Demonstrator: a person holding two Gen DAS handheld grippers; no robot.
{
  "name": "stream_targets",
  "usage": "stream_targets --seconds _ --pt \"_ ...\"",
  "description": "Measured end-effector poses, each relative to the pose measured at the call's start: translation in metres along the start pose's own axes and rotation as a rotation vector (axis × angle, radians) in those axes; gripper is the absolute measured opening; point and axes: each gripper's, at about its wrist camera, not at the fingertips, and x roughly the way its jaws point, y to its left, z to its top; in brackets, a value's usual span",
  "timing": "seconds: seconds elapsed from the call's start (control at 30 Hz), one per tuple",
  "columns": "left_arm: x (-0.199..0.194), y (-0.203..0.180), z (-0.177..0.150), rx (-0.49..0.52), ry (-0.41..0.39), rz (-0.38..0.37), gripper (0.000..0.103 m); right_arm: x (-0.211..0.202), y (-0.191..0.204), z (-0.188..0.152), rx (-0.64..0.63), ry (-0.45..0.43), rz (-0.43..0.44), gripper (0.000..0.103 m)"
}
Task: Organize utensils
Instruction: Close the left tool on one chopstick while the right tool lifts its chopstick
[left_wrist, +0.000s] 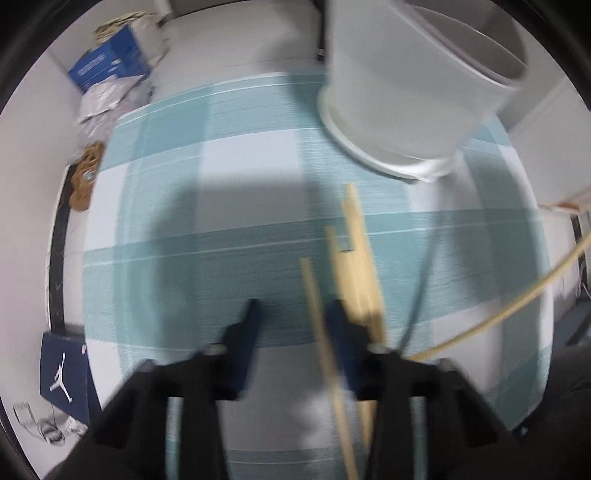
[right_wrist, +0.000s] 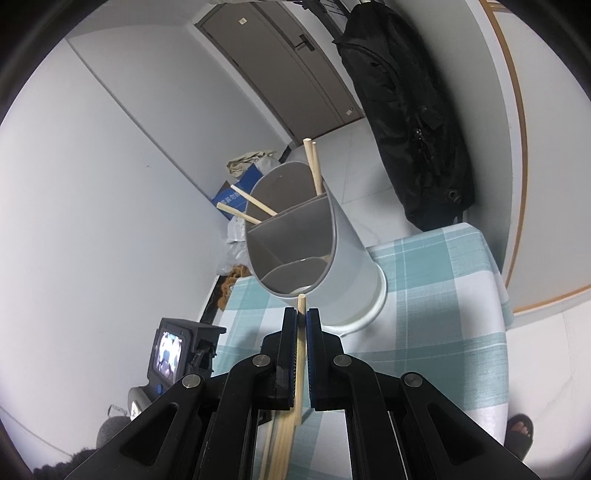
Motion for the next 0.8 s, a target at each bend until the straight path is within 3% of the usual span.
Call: stream_targets --seconds 0.1,0.27,0.33,0.47,0.6,0.8 --pt "0.001 0.002 0.003 0.002 0.012 -0.024 0.004 0.001 -0.003 0.000 0.014 -0.001 -0.002 0.004" --pt "0.004 0.018 0.004 -0.031 -0.019 -0.093 0.002 -0.001 0.001 0.000 -0.006 -0.007 -0.014 0.004" --pt "-0.001 0.022 0.003 -0.040 -0.054 -0.087 0.002 -0.002 0.004 -0.002 -0.029 -0.011 -0.023 0.004" --pt "-0.027 0.031 -0.007 -0.061 -0.179 -0.107 0.002 -0.004 0.010 -0.006 -0.078 -0.013 -0.041 0.004" --pt "-0.066 0.036 -0.026 -0.051 -0.356 -0.113 0.002 -0.008 0.018 -0.010 -0.114 -0.022 -0.037 0.004" --pt "-0.102 0.027 -0.038 -0.009 -0.507 -0.096 0.002 -0.013 0.042 -0.017 -0.218 -0.050 -0.084 0.004"
